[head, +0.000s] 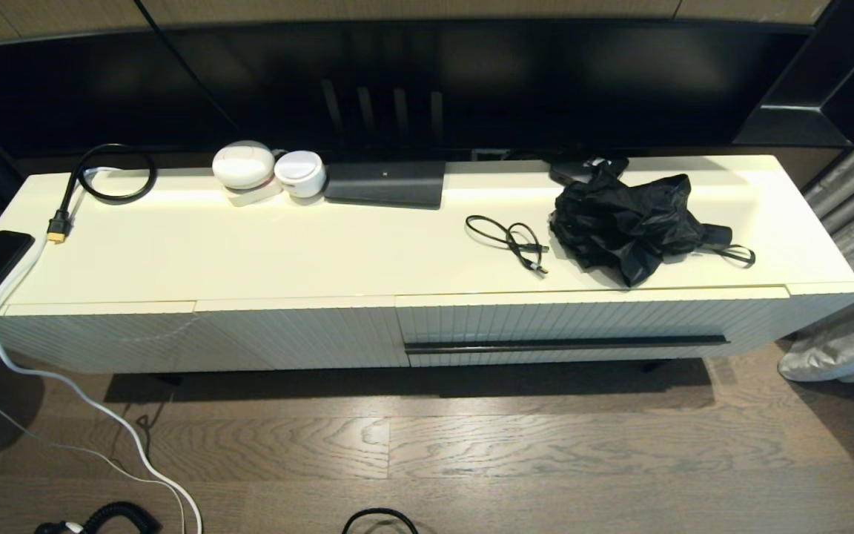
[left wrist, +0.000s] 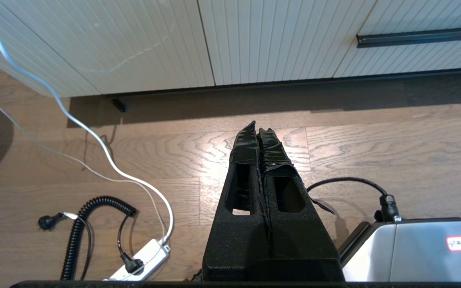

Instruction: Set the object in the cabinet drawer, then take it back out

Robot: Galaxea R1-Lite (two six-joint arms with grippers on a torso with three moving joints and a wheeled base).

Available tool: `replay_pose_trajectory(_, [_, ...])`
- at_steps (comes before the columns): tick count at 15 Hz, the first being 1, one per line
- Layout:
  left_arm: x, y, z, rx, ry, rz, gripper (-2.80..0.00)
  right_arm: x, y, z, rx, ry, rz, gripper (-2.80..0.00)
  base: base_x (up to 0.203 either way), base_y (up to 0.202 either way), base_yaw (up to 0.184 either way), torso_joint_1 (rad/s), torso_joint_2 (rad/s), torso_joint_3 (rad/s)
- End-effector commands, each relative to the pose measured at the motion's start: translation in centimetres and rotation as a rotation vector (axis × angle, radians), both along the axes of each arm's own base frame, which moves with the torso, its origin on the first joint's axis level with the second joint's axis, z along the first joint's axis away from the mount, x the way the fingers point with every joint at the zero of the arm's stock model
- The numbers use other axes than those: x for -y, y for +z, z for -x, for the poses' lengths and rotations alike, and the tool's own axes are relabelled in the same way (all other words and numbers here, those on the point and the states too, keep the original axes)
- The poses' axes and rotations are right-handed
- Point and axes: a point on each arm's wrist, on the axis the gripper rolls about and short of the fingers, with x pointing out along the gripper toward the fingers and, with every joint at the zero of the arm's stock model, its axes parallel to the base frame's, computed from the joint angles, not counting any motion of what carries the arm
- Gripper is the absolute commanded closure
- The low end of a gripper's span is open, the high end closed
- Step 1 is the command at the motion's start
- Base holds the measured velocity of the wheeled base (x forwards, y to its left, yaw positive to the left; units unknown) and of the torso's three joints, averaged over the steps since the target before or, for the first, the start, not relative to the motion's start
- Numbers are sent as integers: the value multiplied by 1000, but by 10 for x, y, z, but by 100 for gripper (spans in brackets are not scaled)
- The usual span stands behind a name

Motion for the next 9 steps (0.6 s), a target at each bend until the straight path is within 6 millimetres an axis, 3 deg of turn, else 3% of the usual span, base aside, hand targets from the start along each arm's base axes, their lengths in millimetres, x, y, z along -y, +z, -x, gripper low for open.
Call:
replay_pose_trajectory(1, [0, 0, 0, 0, -1, -1, 0, 1, -4, 45, 113, -69, -104, 0, 0, 0, 0, 0, 0, 0])
replay_pose_trajectory(4, [0, 0, 0, 0, 0, -1, 0, 1, -12, 80, 251, -164, -234, 0, 0, 0, 0, 0, 0, 0])
replay_pose_trajectory(9, [0, 0, 0, 0, 0, -1, 0, 0, -35, 110, 403, -221, -371, 0, 0, 0, 0, 0, 0, 0])
